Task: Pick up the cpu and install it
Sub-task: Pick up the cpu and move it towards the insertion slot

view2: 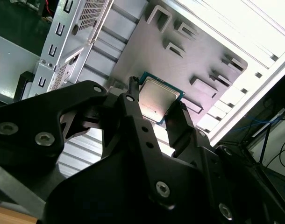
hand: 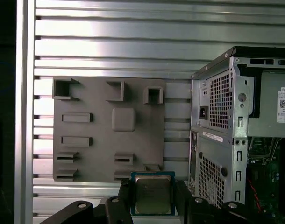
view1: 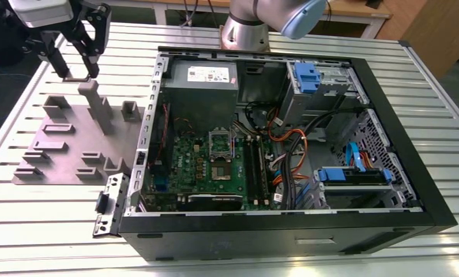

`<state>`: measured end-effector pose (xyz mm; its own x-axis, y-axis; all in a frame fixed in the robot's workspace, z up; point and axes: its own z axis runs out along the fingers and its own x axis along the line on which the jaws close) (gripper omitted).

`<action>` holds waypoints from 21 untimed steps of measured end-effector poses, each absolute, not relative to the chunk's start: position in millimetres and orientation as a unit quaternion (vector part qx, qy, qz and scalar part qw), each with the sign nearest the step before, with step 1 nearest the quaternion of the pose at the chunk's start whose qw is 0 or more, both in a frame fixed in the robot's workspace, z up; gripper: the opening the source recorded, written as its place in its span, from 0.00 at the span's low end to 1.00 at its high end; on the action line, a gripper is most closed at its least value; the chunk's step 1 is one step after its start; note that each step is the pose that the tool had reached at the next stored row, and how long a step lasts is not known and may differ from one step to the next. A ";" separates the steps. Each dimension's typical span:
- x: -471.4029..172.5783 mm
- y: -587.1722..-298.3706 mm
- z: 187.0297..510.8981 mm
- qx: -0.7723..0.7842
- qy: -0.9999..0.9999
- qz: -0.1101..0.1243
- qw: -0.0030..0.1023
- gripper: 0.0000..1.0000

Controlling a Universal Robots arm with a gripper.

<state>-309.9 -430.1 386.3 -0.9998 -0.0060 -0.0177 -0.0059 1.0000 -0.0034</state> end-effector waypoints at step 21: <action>-301.6 -430.1 386.3 -0.003 1.000 -0.002 0.009 0.47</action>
<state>-301.6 -430.1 386.3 -0.9998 -0.0060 -0.0177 -0.0060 1.0000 -0.0034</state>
